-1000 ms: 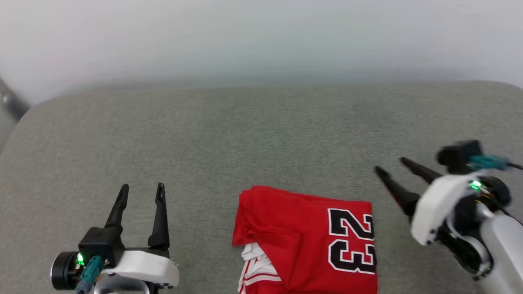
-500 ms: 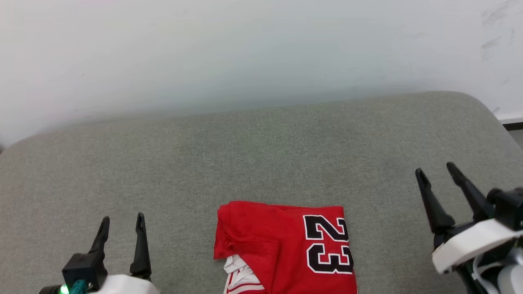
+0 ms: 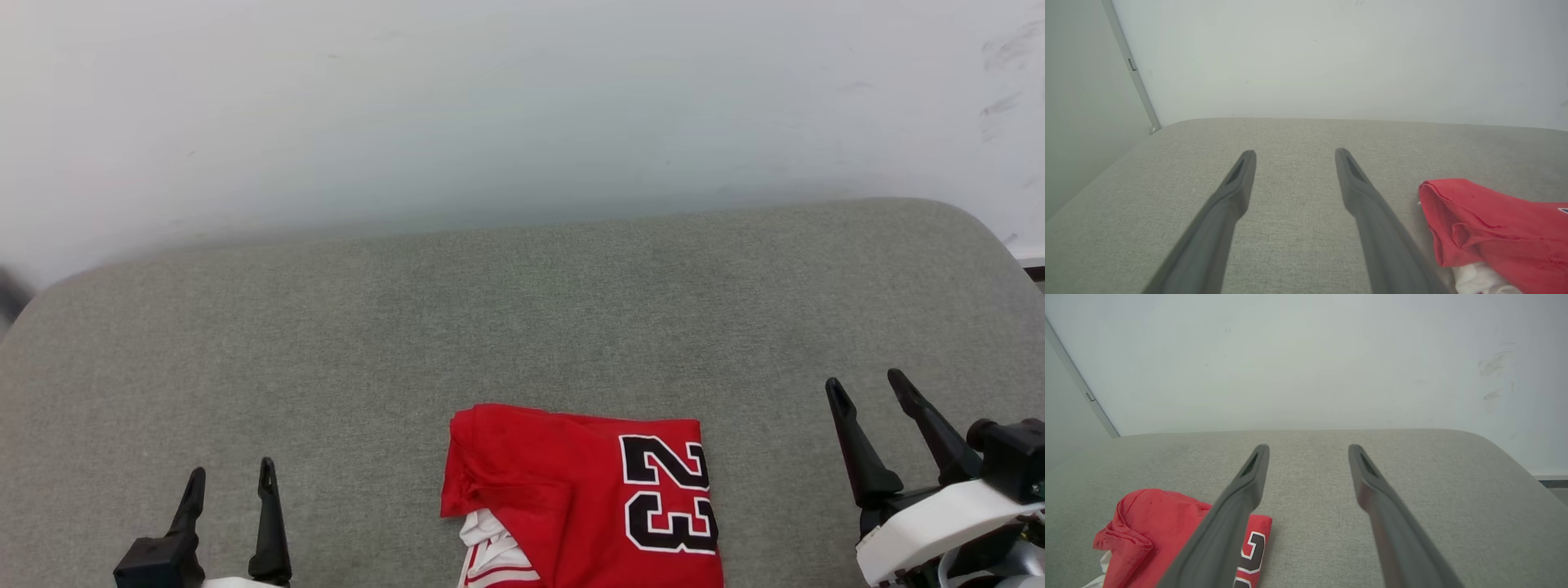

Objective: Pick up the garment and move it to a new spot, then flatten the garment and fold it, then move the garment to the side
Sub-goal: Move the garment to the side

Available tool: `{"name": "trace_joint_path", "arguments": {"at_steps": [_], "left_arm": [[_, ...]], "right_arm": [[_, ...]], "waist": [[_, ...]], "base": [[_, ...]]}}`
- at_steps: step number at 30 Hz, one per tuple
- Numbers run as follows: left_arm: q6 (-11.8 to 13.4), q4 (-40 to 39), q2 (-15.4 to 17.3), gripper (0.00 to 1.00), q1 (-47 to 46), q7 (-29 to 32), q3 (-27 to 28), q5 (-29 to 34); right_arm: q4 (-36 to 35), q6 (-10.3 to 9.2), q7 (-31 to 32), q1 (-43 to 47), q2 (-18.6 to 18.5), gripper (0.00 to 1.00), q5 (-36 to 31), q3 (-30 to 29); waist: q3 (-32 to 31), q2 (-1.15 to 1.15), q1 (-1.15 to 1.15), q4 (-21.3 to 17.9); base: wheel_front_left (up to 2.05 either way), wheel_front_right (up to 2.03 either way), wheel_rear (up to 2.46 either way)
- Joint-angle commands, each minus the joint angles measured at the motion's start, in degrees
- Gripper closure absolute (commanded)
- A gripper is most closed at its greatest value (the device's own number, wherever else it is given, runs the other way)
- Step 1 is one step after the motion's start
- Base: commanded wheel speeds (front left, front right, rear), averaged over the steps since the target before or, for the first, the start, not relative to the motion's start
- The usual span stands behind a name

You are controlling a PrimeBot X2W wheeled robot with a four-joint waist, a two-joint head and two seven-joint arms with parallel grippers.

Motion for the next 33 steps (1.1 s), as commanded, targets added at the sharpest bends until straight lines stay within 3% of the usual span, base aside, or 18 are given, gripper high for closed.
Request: {"name": "trace_joint_path", "arguments": {"at_steps": [1,11,16,19,23,28,33], "left_arm": [[0.0,-0.2,0.0,0.0,-0.9,-0.1,-0.2,0.3],[0.5,-0.3,-0.6,0.0,-3.0,0.0,-0.2,0.1],[0.8,-0.7,-0.9,0.0,-3.6,-0.3,0.0,0.2],[1.0,-1.1,-1.2,0.0,-4.2,-0.5,0.2,0.3],[0.7,-1.5,-1.7,0.0,-4.6,-0.8,0.1,0.5],[-0.2,-1.8,-2.6,0.0,-6.6,-1.0,-0.5,1.3],[-0.9,-1.4,-4.1,0.0,-8.7,-1.2,-1.0,2.0]], "right_arm": [[-0.4,-0.02,0.2,0.7,0.3,0.0,-0.4,-0.1],[-1.4,-0.02,0.8,0.0,0.3,0.0,-1.1,-1.1],[-2.5,-0.02,3.3,0.5,0.3,0.0,-0.1,-5.9],[-0.8,-0.02,9.9,0.8,-0.1,0.0,4.3,-11.0],[4.9,-0.02,24.7,0.8,-2.8,0.0,11.1,-16.1],[11.6,-0.02,41.3,-1.0,-4.3,0.0,19.7,-18.3],[18.3,-0.01,55.2,-4.4,1.7,0.0,29.3,-21.7]], "waist": [[0.0,0.0,0.0,0.1],[0.6,0.0,0.0,0.5],[1.3,0.0,0.0,1.4],[1.9,0.0,0.0,1.9],[3.0,0.0,0.0,3.0],[5.8,0.0,0.0,5.1],[8.1,0.0,0.0,7.7]], "base": [[0.0,0.0,0.0],[0.0,0.0,0.0],[0.0,0.0,0.0],[0.0,0.0,0.0],[0.0,0.0,0.0],[0.0,0.0,0.0],[0.0,0.0,0.0]]}}
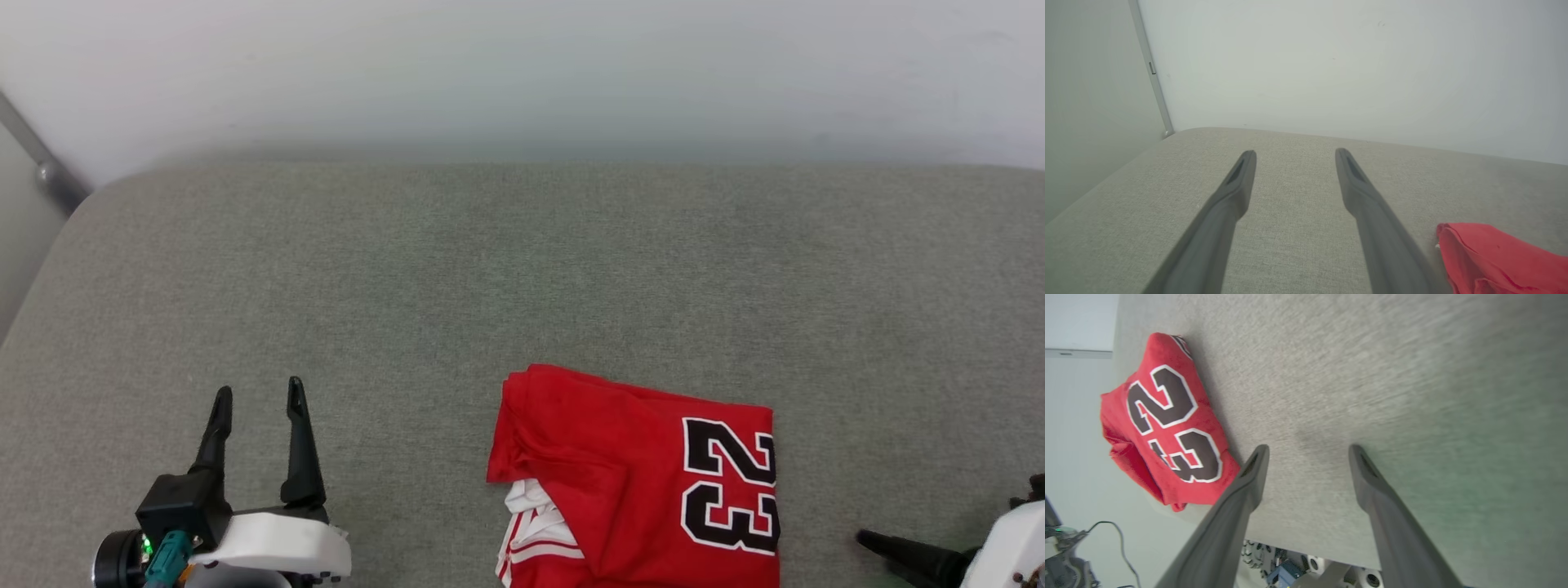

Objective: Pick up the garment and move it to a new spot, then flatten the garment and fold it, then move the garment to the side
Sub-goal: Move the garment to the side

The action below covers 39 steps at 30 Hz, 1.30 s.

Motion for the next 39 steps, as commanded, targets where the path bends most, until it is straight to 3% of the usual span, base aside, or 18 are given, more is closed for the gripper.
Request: {"name": "trace_joint_path", "arguments": {"at_steps": [1,6,10,11,12,13,18,27,28,29,33,39], "left_arm": [[-0.4,0.1,-0.7,0.0,-1.3,-0.3,-0.2,0.5],[-1.0,0.6,-1.7,0.0,-2.8,-0.4,-0.5,1.2],[-1.8,1.5,-2.3,0.0,-3.7,-0.4,-0.8,1.6],[-1.9,1.6,-2.4,0.0,-3.7,-0.4,-0.8,1.7],[-1.9,1.7,-2.5,0.0,-3.7,-0.4,-0.8,1.8],[-2.0,1.7,-2.5,0.0,-3.7,-0.5,-0.7,1.9],[-2.2,2.4,-2.4,0.0,-3.0,-0.4,-0.6,2.0],[-2.9,2.8,-0.8,0.0,-1.6,-0.3,-0.1,2.1],[-3.3,2.5,-0.3,0.0,-1.7,-0.2,-0.1,2.0],[-3.3,2.5,-0.3,0.0,-1.7,-0.2,-0.1,2.0],[-3.3,1.7,0.2,0.0,-1.3,-0.2,0.0,2.1],[-3.7,0.0,1.1,0.0,-4.9,0.6,-1.0,3.6]], "right_arm": [[1.1,0.0,2.4,-2.5,2.8,0.0,3.3,-1.4],[7.3,-0.01,8.3,-8.0,7.8,0.0,9.5,-4.1],[12.0,-0.01,10.0,-11.2,9.1,0.0,13.5,-4.5],[12.4,-0.01,9.9,-11.5,9.2,0.16,14.0,-4.1],[12.7,-0.01,9.6,-11.8,9.4,0.69,14.3,-3.7],[13.0,-0.01,9.5,-11.9,9.5,1.0,14.5,-3.3],[11.2,-0.01,8.8,-12.2,9.5,1.0,14.7,-1.2],[-1.9,-0.01,4.3,-10.0,4.4,1.0,7.2,11.7],[-4.9,0.0,2.7,-9.6,1.2,1.0,3.4,16.0],[-4.9,0.0,2.7,-9.6,1.2,1.0,3.4,16.0],[-8.2,-0.01,-0.1,-11.7,-4.1,1.0,-3.4,23.5],[-7.7,-0.01,-4.6,-17.3,-10.0,1.0,-10.5,28.7]], "waist": [[1.7,-0.01,0.0,1.9],[3.7,-0.01,0.0,3.7],[4.0,-0.01,0.0,5.0],[3.9,-0.01,0.0,5.2],[3.8,-0.01,0.0,5.3],[3.7,-0.01,0.0,5.4],[2.9,-0.01,0.0,4.9],[-1.3,-0.01,0.0,-0.9],[-1.7,-0.01,0.0,-3.2],[-1.7,-0.01,0.0,-3.2],[-1.5,-0.01,0.0,-9.5],[3.0,-0.01,0.0,-19.5]], "base": [[0.0,0.0,0.0],[0.0,0.0,0.0],[0.0,0.0,0.0],[0.0,0.0,0.0],[0.0,0.0,0.0],[0.0,0.0,0.0],[0.0,0.0,0.0],[0.0,0.0,0.0],[0.0,0.0,0.0],[0.0,0.0,0.0],[0.0,0.0,0.0],[0.0,0.0,0.0]]}}
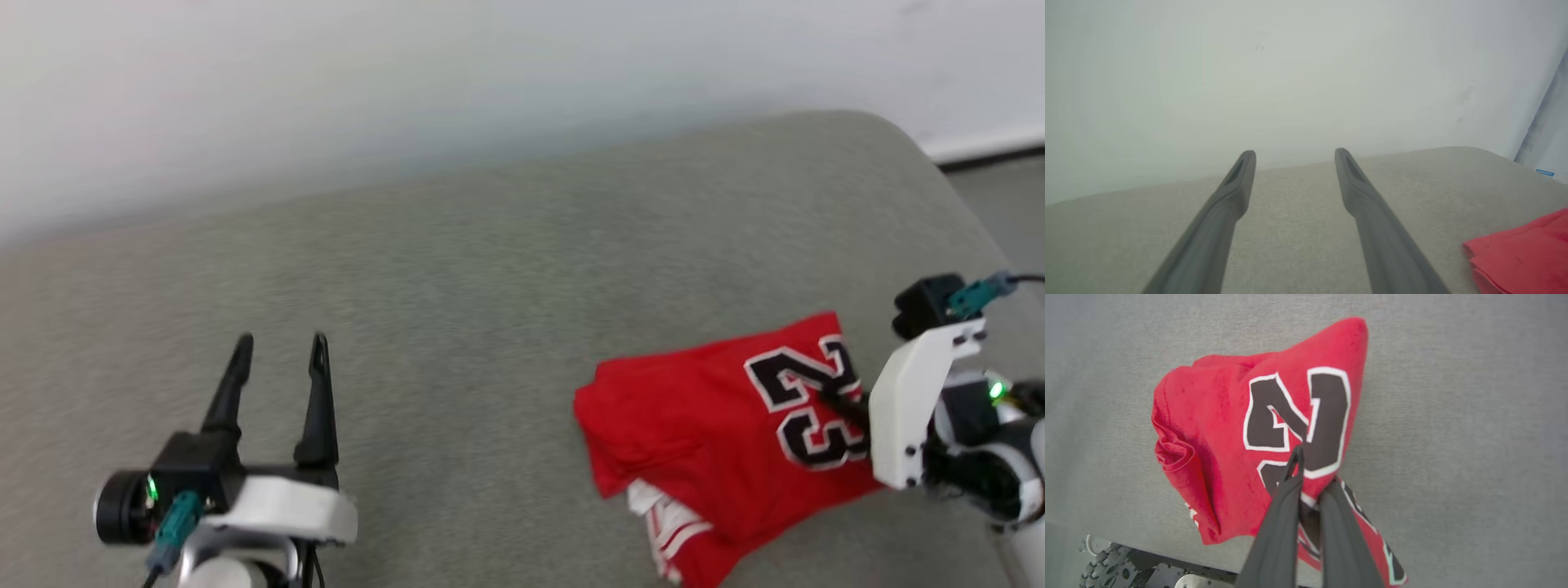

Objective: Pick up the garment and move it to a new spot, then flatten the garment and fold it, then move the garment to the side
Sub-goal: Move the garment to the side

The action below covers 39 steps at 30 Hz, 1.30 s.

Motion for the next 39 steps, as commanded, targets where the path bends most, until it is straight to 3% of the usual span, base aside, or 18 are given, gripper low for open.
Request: {"name": "trace_joint_path", "arguments": {"at_steps": [1,5,11,20,24,25,26,27,31,39], "left_arm": [[-0.2,-0.4,0.6,0.0,-1.8,0.5,-0.2,0.7],[-0.8,-2.4,1.0,0.0,-8.1,2.9,-2.1,3.2],[-2.5,-4.1,0.9,0.0,-18.3,6.2,-5.3,7.1],[-5.3,-7.5,2.7,0.0,-30.0,12.2,-8.8,12.3],[-5.6,-8.3,2.8,0.0,-31.8,13.2,-9.4,13.2],[-5.5,-8.4,2.8,0.0,-31.9,13.2,-9.4,13.3],[-5.3,-8.4,2.7,0.0,-31.8,13.1,-9.4,13.3],[-5.2,-8.3,2.6,0.0,-31.5,12.8,-9.5,13.2],[-4.6,-6.7,2.1,0.0,-29.2,11.4,-9.2,11.6],[-4.0,-0.8,0.0,0.0,-22.8,5.7,-8.3,6.9]], "right_arm": [[0.4,-0.02,-1.1,-1.7,-0.8,1.0,-0.8,0.0],[4.0,-0.02,-6.8,-6.6,-2.6,1.0,-4.0,-1.0],[15.4,-0.02,-16.6,-15.1,-5.3,1.0,-7.4,-5.3],[34.7,-0.03,-35.0,-29.3,-6.4,1.0,-9.5,-11.4],[41.7,-0.03,-39.3,-32.5,-6.4,1.0,-10.9,-13.2],[43.3,-0.02,-40.2,-33.0,-6.1,0.65,-11.2,-13.5],[44.7,-0.03,-41.1,-33.4,-6.0,0.04,-11.5,-13.7],[46.0,-0.03,-42.0,-33.7,-5.9,0.0,-11.6,-13.8],[49.7,-0.03,-46.3,-33.4,-7.4,0.0,-13.0,-13.6],[50.8,-0.03,-57.0,-27.2,-9.5,0.0,-20.0,-10.9]], "waist": [[4.6,0.0,0.0,-7.0],[12.3,0.0,0.0,-11.9],[22.2,0.0,0.0,-14.9],[33.3,0.0,0.0,-13.6],[34.4,0.0,0.0,-12.9],[34.3,0.0,0.0,-12.7],[34.1,0.0,0.0,-12.6],[33.8,0.0,0.0,-12.6],[30.7,0.0,0.0,-12.0],[18.0,0.0,0.0,-9.2]], "base": [[0.0,0.0,0.0],[0.0,0.0,0.0],[0.0,0.0,0.0],[0.0,0.0,0.0],[0.0,0.0,0.0],[0.0,0.0,0.0],[0.0,0.0,0.0],[0.0,0.0,0.0],[0.0,0.0,0.0],[0.0,0.0,0.0]]}}
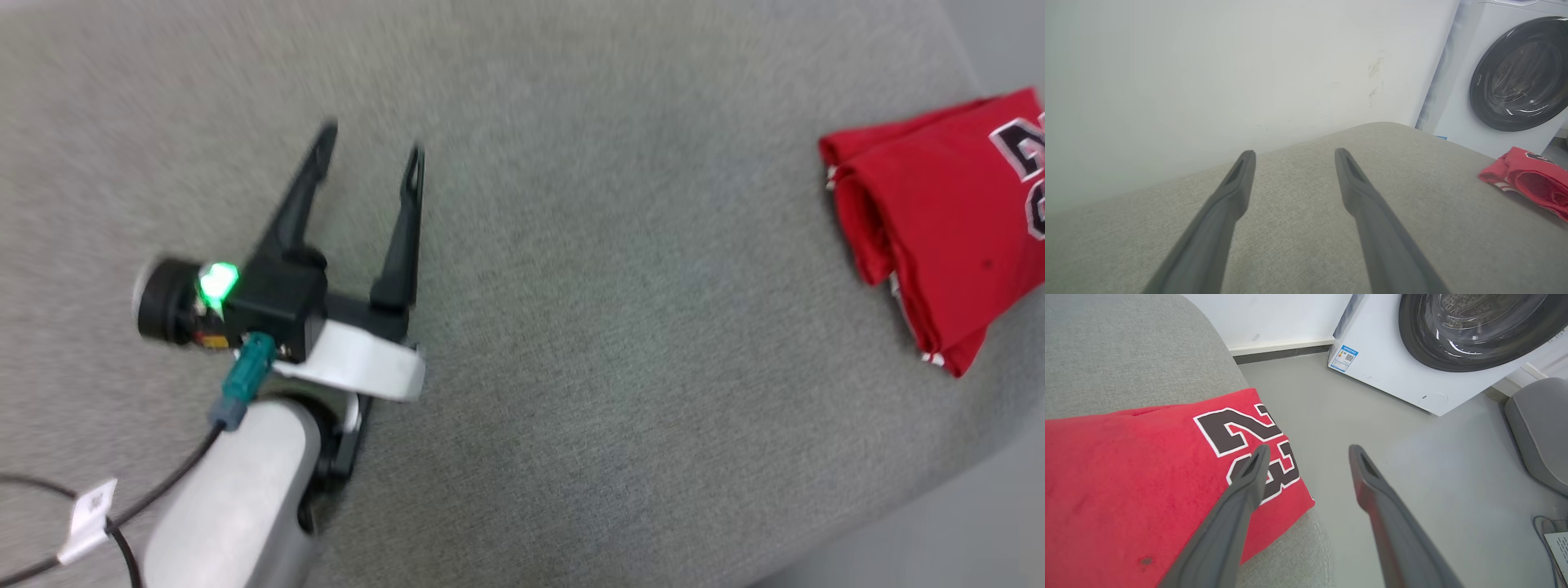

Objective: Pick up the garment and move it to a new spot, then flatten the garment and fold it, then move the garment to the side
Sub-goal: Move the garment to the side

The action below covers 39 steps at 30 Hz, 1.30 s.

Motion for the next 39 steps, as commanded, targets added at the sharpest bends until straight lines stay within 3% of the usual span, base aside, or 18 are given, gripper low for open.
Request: {"name": "trace_joint_path", "arguments": {"at_steps": [1,11,21,27,36,39], "left_arm": [[0.3,1.0,-0.4,0.0,1.9,-1.0,0.2,-0.8],[3.5,5.2,-0.6,0.0,14.9,-4.6,3.8,-6.2],[6.5,5.5,0.5,0.0,23.2,-6.1,8.2,-8.4],[7.0,6.3,1.4,0.0,26.4,-6.6,10.5,-9.1],[6.4,5.7,2.8,0.0,32.2,-6.8,12.2,-10.3],[5.1,5.1,2.7,0.0,33.6,-6.9,12.6,-11.4]], "right_arm": [[-0.5,-0.04,-1.3,2.2,0.2,0.0,-0.5,0.3],[-10.6,-0.03,-4.8,17.5,6.6,0.0,-1.6,4.3],[-32.0,-0.03,-2.2,28.8,13.0,0.0,1.4,7.8],[-45.4,-0.03,0.0,35.1,16.5,0.0,0.1,6.1],[-57.6,-0.03,5.1,45.3,20.9,0.0,-2.3,2.7],[-60.4,-0.03,6.4,48.2,22.1,0.0,-2.9,2.2]], "waist": [[-7.3,0.0,-0.01,2.3],[-18.9,0.0,-0.01,6.8],[-22.9,0.0,-0.01,14.3],[-25.3,0.0,-0.01,17.5],[-28.5,0.0,-0.01,18.8],[-29.1,0.0,-0.01,19.0]], "base": [[0.0,0.0,0.0],[0.0,0.0,0.0],[0.0,0.0,0.0],[0.0,0.0,0.0],[0.0,0.0,0.0],[0.0,0.0,0.0]]}}
